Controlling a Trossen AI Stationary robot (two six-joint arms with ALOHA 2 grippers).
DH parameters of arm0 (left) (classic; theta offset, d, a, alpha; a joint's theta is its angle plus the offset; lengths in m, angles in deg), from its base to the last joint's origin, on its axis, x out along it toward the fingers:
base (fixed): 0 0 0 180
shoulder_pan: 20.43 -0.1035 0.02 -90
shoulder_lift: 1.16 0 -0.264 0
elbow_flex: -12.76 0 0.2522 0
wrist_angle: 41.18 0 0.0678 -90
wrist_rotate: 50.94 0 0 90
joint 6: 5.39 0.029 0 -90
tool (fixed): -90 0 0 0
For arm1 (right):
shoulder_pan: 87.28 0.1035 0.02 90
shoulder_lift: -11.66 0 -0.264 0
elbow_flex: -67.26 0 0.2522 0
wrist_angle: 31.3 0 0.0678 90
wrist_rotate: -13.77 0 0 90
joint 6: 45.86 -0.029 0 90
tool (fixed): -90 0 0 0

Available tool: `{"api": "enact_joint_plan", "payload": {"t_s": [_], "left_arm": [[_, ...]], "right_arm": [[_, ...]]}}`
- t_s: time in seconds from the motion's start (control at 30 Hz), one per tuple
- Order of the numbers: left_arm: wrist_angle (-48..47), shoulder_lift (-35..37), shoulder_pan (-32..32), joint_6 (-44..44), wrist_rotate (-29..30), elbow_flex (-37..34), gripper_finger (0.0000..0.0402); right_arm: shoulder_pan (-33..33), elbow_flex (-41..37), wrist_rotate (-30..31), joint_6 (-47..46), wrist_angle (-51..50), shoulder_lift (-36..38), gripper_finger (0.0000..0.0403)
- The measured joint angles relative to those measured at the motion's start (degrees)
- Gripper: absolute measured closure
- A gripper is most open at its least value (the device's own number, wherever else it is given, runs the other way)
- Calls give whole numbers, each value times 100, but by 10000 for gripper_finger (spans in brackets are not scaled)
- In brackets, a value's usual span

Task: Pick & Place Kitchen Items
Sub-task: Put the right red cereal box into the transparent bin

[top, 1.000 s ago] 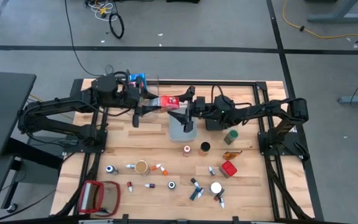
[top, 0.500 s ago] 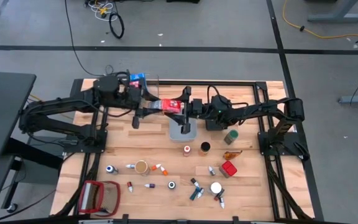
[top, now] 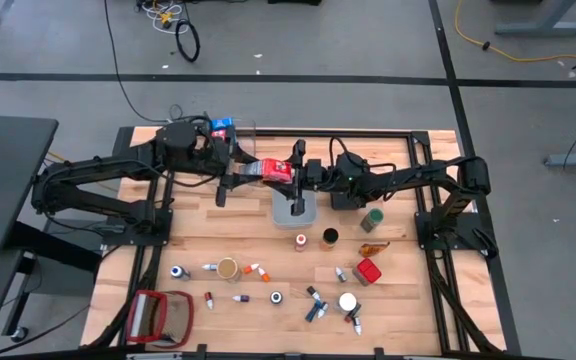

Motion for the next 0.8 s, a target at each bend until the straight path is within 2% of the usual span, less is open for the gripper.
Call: {"api": "enact_joint_plan", "payload": {"t_s": [0.2,0.4,0.63,0.7,0.8], "left_arm": [[-514,2,0,-3,49,0,189],[-866,4,4,10,687,0,143],[-1431,7,2,120,918,0,125],[-1611,8,2,117,919,0,125],[-1948,9,4,113,981,0,124]], "right_arm": [[7,0,265,128,-407,-11,224],[-6,0,729,159,-1138,-11,233],[-15,0,1126,145,-2074,-11,225],[-24,0,1057,-11,-2510,-11,229],[-57,0,614,-285,-3100,7,231]]}}
